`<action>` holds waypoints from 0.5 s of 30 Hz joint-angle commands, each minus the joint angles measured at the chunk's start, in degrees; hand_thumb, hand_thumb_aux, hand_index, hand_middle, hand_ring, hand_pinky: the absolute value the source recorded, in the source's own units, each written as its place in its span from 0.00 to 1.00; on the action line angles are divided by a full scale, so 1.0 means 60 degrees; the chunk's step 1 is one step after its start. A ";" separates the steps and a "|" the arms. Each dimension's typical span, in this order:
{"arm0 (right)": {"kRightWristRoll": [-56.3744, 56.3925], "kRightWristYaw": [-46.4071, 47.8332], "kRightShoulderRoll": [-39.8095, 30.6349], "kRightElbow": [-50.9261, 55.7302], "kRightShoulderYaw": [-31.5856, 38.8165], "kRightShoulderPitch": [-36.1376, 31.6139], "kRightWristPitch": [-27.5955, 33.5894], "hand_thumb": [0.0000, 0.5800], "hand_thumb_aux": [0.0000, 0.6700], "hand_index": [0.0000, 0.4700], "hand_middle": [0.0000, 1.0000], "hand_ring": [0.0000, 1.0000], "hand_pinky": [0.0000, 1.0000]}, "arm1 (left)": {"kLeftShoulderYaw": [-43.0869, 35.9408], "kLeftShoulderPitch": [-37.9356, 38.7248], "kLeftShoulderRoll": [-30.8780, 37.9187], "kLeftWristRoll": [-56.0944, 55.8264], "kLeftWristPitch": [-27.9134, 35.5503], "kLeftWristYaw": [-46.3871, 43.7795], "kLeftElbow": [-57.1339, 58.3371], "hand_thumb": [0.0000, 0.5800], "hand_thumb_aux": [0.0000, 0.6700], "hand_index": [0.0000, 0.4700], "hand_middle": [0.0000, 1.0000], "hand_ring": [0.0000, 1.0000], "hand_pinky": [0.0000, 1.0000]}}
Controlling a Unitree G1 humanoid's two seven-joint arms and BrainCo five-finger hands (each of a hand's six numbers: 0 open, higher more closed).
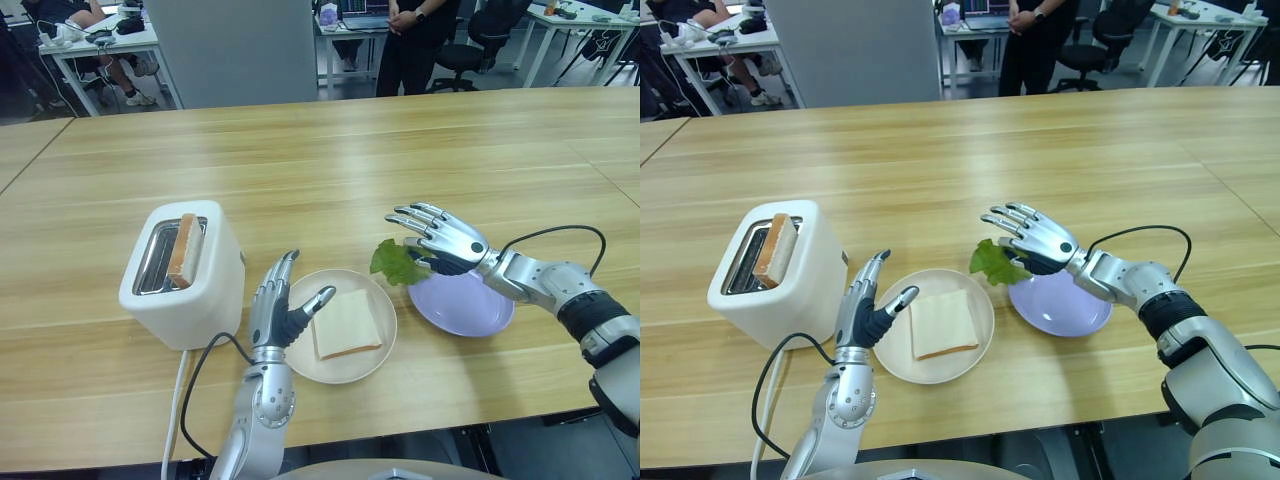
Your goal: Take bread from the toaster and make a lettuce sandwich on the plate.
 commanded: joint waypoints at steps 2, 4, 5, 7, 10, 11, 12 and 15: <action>0.0398 0.0881 0.0352 -0.1239 -0.0408 0.0349 0.0016 1.00 1.00 0.98 0.00 0.00 0.00 | 0.0044 -0.0094 0.0019 -0.0004 0.0015 -0.0039 0.0224 0.00 0.00 0.00 0.14 0.14 0.14; 0.0527 0.1290 0.0584 -0.1666 -0.0506 0.0499 0.0076 1.00 1.00 0.98 0.00 0.00 0.00 | 0.0058 -0.0129 0.0046 -0.0008 -0.0002 -0.0046 0.0229 0.00 0.00 0.00 0.13 0.13 0.13; 0.0563 0.1476 0.0698 -0.1836 -0.0510 0.0566 0.0114 1.00 1.00 0.98 0.00 0.00 0.00 | 0.0064 -0.0140 0.0060 -0.0012 -0.0008 -0.0053 0.0237 0.00 0.00 0.00 0.13 0.13 0.13; 0.0607 0.1810 0.0989 -0.2059 -0.0462 0.0685 0.0148 1.00 1.00 0.98 0.00 0.00 0.00 | 0.0075 -0.0144 0.0075 -0.0032 -0.0019 -0.0060 0.0255 0.00 0.00 0.00 0.13 0.13 0.13; 0.0606 0.2275 0.1507 -0.1966 -0.0370 0.0780 0.0264 1.00 1.00 0.98 0.00 0.00 0.00 | 0.0051 -0.0204 0.0074 -0.0045 -0.0025 -0.0081 0.0324 0.00 0.00 0.00 0.13 0.13 0.13; 0.0594 0.2402 0.1702 -0.1884 -0.0354 0.0769 0.0322 1.00 1.00 0.98 0.00 0.00 0.00 | 0.0041 -0.0232 0.0071 -0.0050 -0.0030 -0.0090 0.0346 0.00 0.00 0.00 0.14 0.14 0.14; 0.0612 0.2512 0.1886 -0.1799 -0.0362 0.0742 0.0361 1.00 1.00 0.98 0.00 0.00 0.00 | 0.0035 -0.0258 0.0067 -0.0054 -0.0035 -0.0095 0.0371 0.00 0.00 0.00 0.14 0.14 0.14; 0.0559 0.2665 0.2374 -0.1596 -0.0365 0.0565 0.0502 1.00 1.00 0.98 0.00 0.00 0.00 | 0.0033 -0.0341 0.0062 -0.0076 -0.0066 -0.0079 0.0462 0.00 0.00 0.00 0.13 0.13 0.13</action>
